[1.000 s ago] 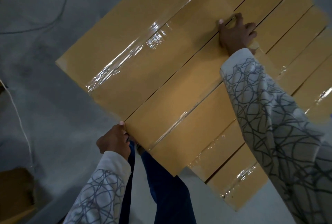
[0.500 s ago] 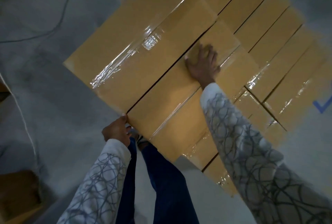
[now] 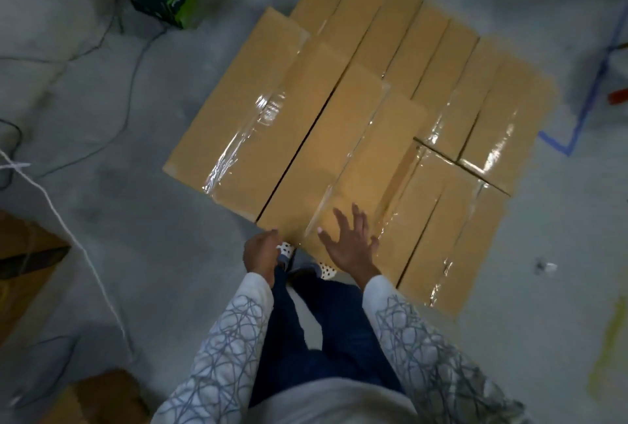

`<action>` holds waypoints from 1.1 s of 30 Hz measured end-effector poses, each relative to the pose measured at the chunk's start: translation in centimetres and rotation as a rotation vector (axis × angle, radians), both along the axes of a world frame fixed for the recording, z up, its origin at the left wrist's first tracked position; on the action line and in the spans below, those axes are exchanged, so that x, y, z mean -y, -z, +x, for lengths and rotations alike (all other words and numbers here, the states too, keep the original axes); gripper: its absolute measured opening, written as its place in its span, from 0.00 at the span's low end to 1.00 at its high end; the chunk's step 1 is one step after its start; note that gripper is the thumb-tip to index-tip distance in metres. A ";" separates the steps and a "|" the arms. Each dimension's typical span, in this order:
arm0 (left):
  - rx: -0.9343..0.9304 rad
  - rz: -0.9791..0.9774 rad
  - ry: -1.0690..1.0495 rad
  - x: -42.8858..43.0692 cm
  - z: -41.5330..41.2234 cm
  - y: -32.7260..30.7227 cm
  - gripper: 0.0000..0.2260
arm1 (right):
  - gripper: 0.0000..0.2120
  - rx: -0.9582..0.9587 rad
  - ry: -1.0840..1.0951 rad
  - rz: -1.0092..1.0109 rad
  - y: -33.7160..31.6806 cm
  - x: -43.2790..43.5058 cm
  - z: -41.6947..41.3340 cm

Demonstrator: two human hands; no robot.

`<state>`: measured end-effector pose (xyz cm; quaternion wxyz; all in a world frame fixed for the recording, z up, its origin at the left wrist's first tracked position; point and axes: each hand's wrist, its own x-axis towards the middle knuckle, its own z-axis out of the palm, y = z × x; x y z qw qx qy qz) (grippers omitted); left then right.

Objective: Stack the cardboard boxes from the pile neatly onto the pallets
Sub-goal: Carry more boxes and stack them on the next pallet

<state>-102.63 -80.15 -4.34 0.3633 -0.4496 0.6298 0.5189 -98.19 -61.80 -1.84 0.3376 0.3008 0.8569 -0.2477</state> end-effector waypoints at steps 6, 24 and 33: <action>-0.250 0.174 0.601 -4.9 -0.6 -6.9 0.08 | 0.33 -0.075 0.146 0.046 -5.5 -1.9 5.4; -0.219 0.670 1.898 -25.6 21.4 -17.1 0.09 | 0.27 -0.475 1.615 0.027 -12.0 -1.1 34.1; 0.014 0.730 2.202 -25.4 40.0 -17.4 0.10 | 0.12 -0.932 2.224 -0.003 -17.3 3.6 51.4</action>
